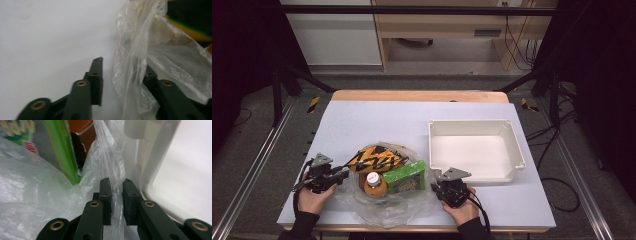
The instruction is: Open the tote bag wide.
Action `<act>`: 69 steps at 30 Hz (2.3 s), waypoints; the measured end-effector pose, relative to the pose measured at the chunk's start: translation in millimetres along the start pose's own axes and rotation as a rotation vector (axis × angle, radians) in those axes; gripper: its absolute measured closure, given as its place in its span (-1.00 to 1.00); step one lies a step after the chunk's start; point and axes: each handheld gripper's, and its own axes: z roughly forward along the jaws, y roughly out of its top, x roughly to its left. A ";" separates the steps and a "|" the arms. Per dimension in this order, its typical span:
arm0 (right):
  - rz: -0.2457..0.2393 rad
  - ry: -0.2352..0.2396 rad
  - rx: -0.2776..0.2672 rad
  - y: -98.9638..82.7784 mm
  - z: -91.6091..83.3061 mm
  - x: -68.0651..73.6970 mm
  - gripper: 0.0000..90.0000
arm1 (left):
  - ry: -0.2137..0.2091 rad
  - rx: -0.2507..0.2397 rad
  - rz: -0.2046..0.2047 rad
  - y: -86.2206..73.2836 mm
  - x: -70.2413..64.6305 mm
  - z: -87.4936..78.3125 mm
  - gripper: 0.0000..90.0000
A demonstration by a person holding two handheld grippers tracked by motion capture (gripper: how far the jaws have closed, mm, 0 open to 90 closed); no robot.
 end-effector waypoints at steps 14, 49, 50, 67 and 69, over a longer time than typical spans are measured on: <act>-0.038 0.076 -0.249 26.7 -57.4 11.7 0.21 | -0.028 -0.215 0.003 25.5 -20.9 -68.0 -0.28; -0.126 0.198 -0.030 -14.8 -21.4 30.6 0.92 | -0.085 0.075 0.154 -50.8 -66.9 -30.5 0.46; -0.119 0.195 -0.020 -16.7 -19.3 28.7 0.94 | -0.081 0.081 0.154 -51.1 -66.8 -29.5 0.46; -0.067 0.159 -0.064 -19.9 -18.8 24.0 0.67 | -0.080 0.030 0.148 -50.0 -63.4 -26.8 0.30; -0.072 0.164 -0.091 -17.7 -22.0 24.4 0.62 | -0.089 0.003 0.135 -49.3 -62.1 -30.1 0.24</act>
